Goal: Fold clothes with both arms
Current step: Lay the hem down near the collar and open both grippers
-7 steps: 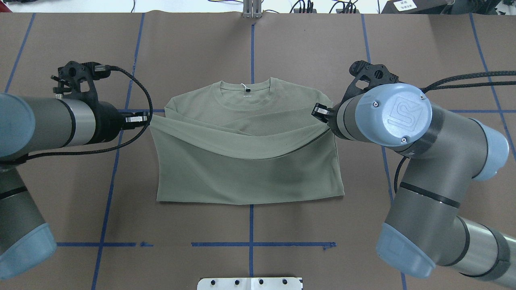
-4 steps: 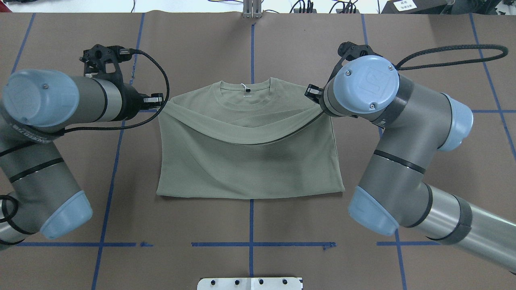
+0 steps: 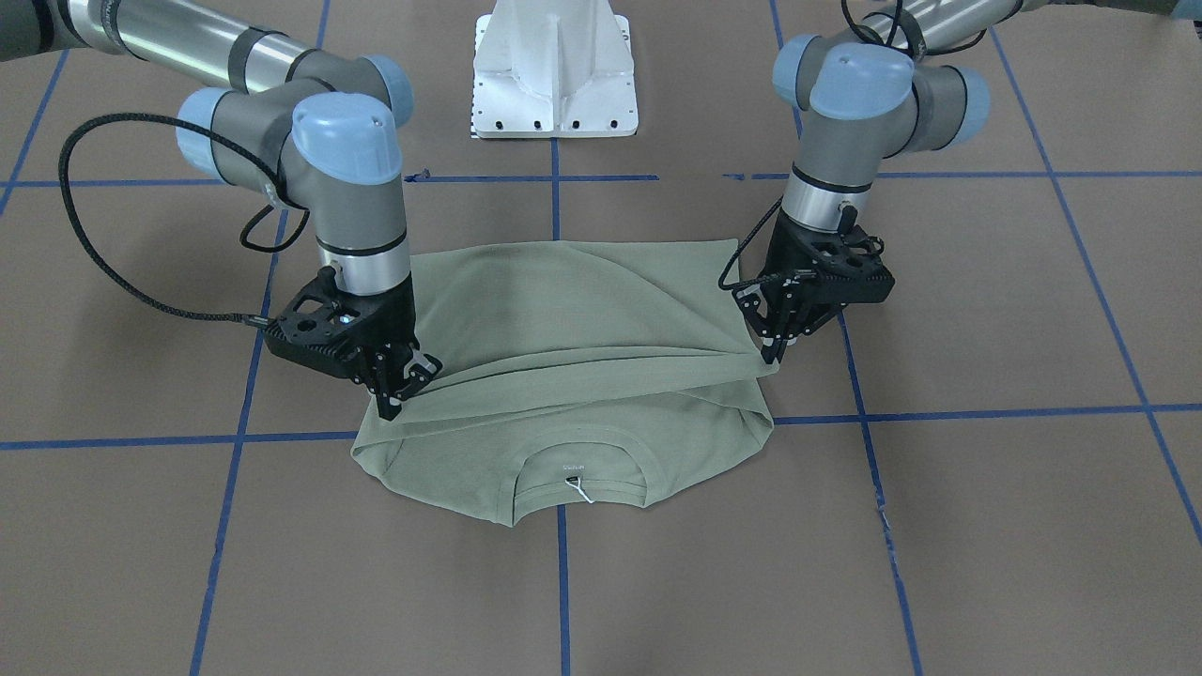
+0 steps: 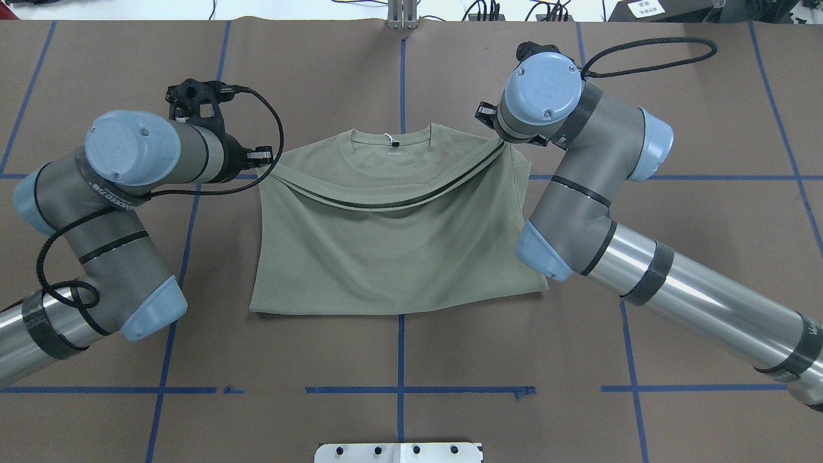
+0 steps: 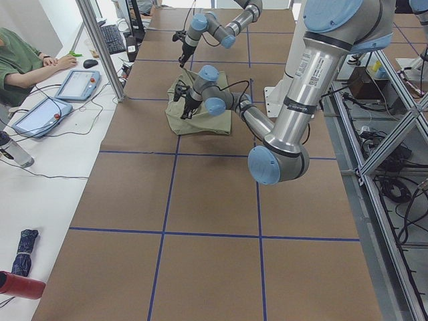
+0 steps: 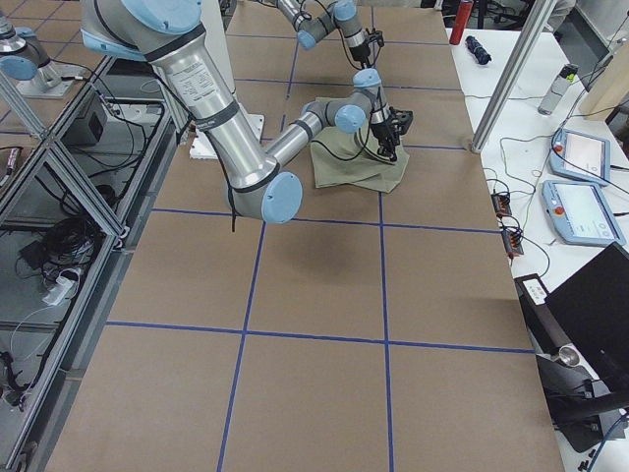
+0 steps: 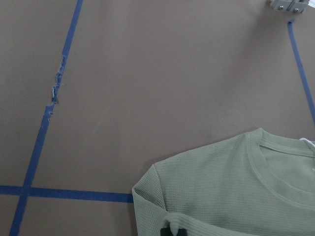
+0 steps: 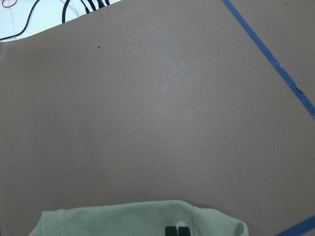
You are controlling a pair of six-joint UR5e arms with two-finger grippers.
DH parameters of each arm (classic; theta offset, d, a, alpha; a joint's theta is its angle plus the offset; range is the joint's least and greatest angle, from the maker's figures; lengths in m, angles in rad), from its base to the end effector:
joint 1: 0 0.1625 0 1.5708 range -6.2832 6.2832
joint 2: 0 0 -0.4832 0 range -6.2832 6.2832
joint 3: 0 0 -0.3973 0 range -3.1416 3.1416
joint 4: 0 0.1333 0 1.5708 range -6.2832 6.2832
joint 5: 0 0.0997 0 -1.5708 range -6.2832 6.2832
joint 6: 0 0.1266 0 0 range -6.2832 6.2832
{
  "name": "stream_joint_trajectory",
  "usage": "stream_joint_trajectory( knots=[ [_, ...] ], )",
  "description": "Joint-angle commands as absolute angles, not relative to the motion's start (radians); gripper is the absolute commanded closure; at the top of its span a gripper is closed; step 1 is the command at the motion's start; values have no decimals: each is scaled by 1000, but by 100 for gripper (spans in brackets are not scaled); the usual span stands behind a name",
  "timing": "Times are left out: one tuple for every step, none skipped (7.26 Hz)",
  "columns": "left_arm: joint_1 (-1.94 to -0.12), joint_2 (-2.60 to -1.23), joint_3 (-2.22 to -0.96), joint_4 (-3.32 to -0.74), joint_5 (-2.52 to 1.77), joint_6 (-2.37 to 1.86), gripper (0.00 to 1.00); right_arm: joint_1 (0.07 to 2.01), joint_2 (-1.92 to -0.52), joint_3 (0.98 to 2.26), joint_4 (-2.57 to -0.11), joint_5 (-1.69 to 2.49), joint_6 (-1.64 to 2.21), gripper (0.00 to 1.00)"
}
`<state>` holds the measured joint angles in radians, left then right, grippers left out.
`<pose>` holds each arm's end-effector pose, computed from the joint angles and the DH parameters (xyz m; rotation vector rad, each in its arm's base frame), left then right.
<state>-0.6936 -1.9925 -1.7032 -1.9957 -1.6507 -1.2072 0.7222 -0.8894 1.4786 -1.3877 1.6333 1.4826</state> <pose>0.4564 -0.5397 0.3820 0.4314 0.8847 -0.2639 -0.5131 -0.6191 0.3380 0.2535 -0.7439 0.5775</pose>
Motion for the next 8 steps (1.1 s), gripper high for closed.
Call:
stream_joint_trajectory(
  knots=[
    [-710, -2009, -1654, -2017, -1651, -1189, 100, 756, -877, 1427, -1356, 1651, 1450, 100],
    [-719, -2023, -1623, -2017, -1651, -1162, 100, 759, -877, 1424, -1356, 1651, 1441, 100],
    [-719, -2042, -1590, -2017, -1651, -1161, 100, 756, -873, 1398, -1355, 1649, 1439, 100],
    [-716, -2048, -1579, -2019, -1651, -1161, 100, 753, -874, 1387, -1355, 1649, 1437, 100],
    [-715, -2049, -1563, -2019, -1651, -1160, 100, 749, -876, 1361, -1351, 1648, 1436, 100],
    [-715, -2049, -1557, -2020, -1652, -1160, 100, 749, -879, 1345, -1309, 1646, 1436, 100],
    [-713, -2049, -1559, -2020, -1651, -1158, 50, 749, -879, 1324, -1283, 1646, 1433, 37],
    [-715, -2046, -1569, -2028, -1652, -1093, 1, 746, -874, 1325, -1273, 1646, 1375, 0]
  ],
)
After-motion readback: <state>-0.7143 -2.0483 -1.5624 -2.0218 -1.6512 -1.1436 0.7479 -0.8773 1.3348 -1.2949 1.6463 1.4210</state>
